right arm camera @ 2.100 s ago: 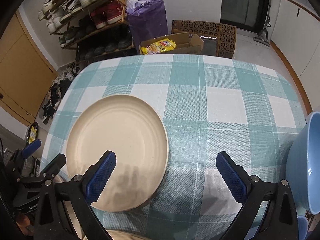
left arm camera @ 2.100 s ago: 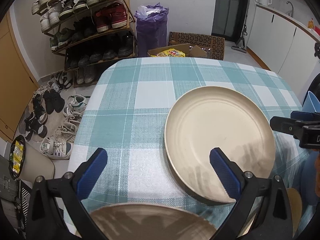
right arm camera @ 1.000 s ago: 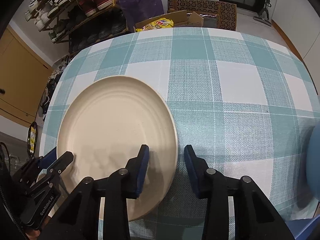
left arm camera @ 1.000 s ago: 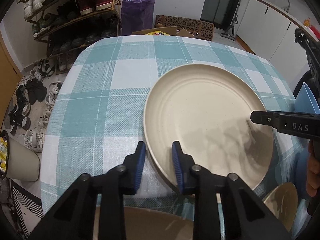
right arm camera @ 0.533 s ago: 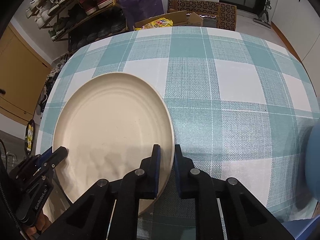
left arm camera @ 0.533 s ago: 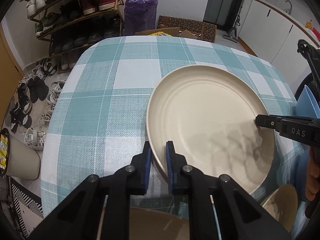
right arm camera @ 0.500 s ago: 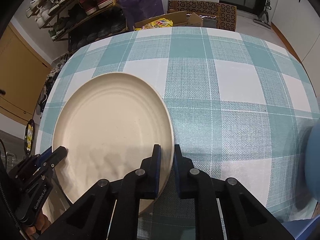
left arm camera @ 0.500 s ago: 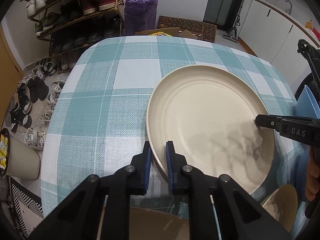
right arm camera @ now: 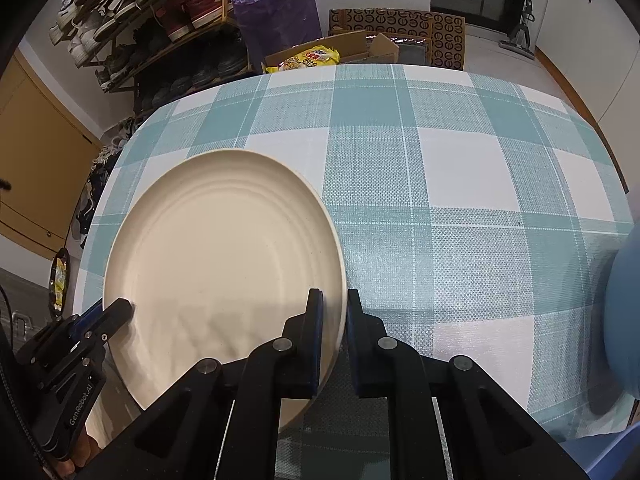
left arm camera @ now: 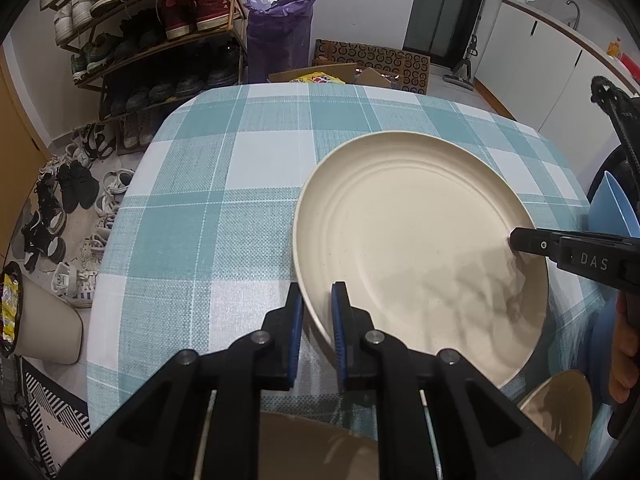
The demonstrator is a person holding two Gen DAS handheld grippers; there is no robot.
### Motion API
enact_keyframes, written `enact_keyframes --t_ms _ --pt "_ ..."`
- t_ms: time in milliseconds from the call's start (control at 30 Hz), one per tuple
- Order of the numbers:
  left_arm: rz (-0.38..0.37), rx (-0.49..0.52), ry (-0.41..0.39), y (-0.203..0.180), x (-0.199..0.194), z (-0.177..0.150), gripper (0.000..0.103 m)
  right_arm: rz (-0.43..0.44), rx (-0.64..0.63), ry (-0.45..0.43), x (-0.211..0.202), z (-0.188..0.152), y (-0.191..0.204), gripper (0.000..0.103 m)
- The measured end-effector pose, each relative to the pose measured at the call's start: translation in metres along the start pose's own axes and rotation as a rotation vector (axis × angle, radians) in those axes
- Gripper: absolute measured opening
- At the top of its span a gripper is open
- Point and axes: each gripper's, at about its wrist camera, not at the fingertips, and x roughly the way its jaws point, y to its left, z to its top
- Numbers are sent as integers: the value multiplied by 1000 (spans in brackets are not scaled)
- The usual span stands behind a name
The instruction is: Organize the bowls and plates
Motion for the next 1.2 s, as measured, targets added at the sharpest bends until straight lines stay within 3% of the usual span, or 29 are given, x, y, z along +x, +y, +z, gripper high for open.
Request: enact_keyframes --t_ms 1200 --pt "11 22 -125 -20 -93 -11 12 52 -48 -113 -91 -34 3 11"
